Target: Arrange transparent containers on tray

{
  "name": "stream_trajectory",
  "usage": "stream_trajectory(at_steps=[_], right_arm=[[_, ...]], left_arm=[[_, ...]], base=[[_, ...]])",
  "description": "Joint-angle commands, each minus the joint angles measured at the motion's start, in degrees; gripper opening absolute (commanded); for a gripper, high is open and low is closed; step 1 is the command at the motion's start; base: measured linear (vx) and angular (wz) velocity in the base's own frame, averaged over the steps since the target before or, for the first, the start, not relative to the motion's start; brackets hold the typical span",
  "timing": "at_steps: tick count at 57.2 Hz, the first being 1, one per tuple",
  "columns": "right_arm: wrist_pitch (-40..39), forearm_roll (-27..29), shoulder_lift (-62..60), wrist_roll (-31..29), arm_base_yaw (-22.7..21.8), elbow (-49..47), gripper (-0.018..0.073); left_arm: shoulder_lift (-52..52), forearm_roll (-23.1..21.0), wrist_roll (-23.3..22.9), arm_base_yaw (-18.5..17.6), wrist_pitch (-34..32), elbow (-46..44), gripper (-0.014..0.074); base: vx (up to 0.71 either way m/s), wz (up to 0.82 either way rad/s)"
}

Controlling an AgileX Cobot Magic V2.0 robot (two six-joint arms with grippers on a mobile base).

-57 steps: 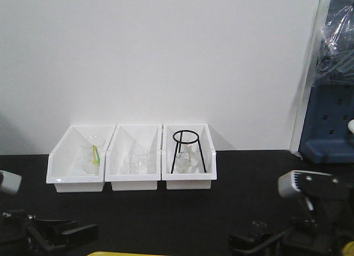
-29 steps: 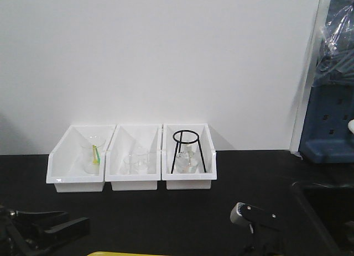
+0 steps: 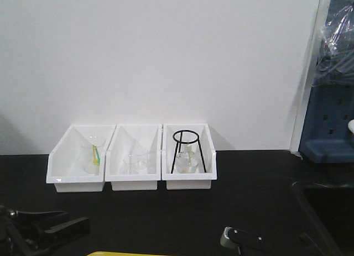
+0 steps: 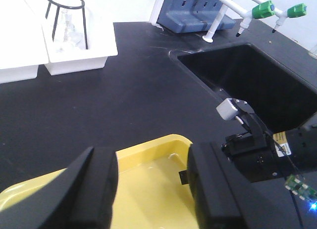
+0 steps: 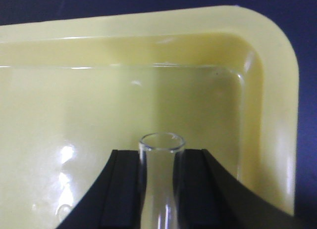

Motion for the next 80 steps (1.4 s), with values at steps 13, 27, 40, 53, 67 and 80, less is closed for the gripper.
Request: stream_trajectory(at_steps=[13, 27, 40, 53, 67, 80], right_arm=[[-4.0, -0.1, -1.3, 0.1, 0.0, -1.9, 0.0415], [-4.0, -0.1, -2.2, 0.1, 0.0, -1.9, 0.0447], [-3.3, -1.2, -12.3, -1.8, 0.0, -1.9, 0.0257], [5.4, -6.3, -28.9, -14.5, 0.0, -1.9, -0.0014], [11.4, -9.9, -43.9, -20.9, 0.0, -1.7, -0.0013], [11.0, -12.6, -49.6, -21.0, 0.0, -1.7, -0.0013]], left_arm=[[-0.8, -2.2, 0.1, -0.3, 0.9, -1.6, 0.0454], [-0.8, -1.7, 0.1, -0.3, 0.8, -1.6, 0.0447], [-0.8, 4.3, -0.3, -0.3, 0.0, -1.6, 0.0207], [-1.0, 4.3, -0.3, -0.3, -3.5, 0.0, -0.0008], [-8.2, 4.3, 0.1, -0.3, -4.1, 7.1, -0.0005], [-15.7, 4.3, 0.1, -0.3, -4.1, 12.0, -0.0003]], base=[[0.00, 0.00], [0.00, 0.00], [0.00, 0.00], [0.00, 0.00], [0.00, 0.00], [0.00, 0.00]])
